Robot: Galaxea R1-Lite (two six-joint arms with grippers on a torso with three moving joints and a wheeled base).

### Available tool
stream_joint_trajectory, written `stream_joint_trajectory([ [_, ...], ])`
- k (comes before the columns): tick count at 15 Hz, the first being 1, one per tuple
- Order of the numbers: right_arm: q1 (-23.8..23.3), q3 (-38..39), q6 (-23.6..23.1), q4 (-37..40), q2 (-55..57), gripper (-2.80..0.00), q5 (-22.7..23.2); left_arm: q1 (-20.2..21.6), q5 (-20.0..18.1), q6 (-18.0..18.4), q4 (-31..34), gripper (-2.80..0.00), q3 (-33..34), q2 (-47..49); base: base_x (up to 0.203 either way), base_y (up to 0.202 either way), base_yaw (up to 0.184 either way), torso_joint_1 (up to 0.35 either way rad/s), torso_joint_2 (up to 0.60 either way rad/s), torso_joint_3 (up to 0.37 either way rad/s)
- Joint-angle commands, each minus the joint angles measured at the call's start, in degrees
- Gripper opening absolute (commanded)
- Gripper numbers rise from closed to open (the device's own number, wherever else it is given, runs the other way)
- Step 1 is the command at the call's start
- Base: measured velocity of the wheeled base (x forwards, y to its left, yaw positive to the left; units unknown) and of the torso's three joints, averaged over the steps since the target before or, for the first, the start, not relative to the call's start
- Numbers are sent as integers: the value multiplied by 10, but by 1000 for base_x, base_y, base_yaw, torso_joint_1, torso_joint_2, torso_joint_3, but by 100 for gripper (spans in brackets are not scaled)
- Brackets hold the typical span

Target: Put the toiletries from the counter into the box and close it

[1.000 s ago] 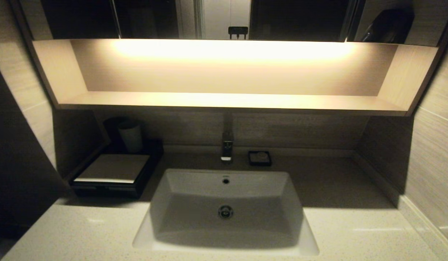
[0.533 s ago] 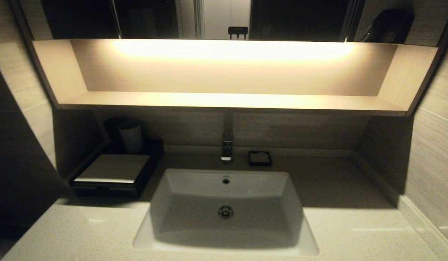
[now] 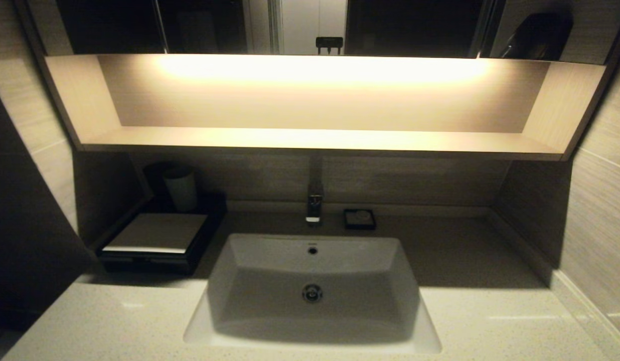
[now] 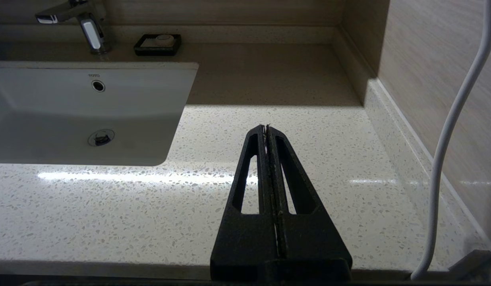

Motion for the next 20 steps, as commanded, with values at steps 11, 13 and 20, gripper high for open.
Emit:
stream_joint_trajectory([
  [11, 0, 0, 0, 0, -1, -280, 0, 0, 4, -33, 23, -280, 5, 0, 0, 0, 0, 0, 0, 0],
  [13, 0, 0, -3, 0, -1, -280, 0, 0, 4, -33, 23, -280, 5, 0, 0, 0, 0, 0, 0, 0],
  [20, 0, 0, -1, 0, -1, -280, 0, 0, 4, -33, 23, -280, 5, 0, 0, 0, 0, 0, 0, 0],
])
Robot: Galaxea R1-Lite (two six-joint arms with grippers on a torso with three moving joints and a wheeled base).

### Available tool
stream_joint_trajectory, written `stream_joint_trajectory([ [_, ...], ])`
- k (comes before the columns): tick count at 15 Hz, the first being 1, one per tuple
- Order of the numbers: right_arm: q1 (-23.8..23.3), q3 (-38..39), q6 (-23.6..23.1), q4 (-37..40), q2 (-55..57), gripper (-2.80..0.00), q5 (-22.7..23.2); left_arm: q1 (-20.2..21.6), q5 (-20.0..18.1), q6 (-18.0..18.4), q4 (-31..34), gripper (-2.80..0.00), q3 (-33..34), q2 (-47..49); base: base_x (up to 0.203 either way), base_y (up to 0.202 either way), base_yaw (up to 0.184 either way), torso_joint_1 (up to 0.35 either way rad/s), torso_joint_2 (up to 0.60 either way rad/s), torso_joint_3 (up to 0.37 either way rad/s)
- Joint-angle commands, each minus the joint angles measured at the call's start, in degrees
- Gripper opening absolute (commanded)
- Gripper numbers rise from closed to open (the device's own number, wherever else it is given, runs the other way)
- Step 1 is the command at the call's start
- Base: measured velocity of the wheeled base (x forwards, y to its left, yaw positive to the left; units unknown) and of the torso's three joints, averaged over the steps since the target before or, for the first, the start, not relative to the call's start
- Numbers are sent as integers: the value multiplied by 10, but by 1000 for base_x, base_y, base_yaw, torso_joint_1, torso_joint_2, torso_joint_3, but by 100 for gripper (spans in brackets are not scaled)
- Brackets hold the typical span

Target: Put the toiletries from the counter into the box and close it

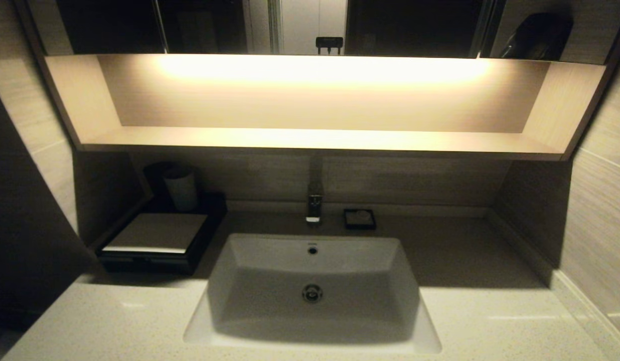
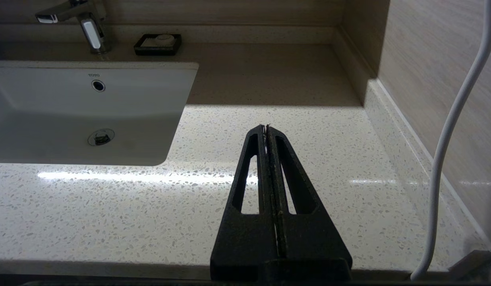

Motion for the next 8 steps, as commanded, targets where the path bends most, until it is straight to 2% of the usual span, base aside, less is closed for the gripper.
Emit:
stream_joint_trajectory([
  [1, 0, 0, 1, 0, 0, -280, 0, 0, 0, 0, 0, -280, 0, 0, 0, 0, 0, 0, 0, 0],
  [8, 0, 0, 2, 0, 0, -280, 0, 0, 0, 0, 0, -280, 0, 0, 0, 0, 0, 0, 0, 0],
])
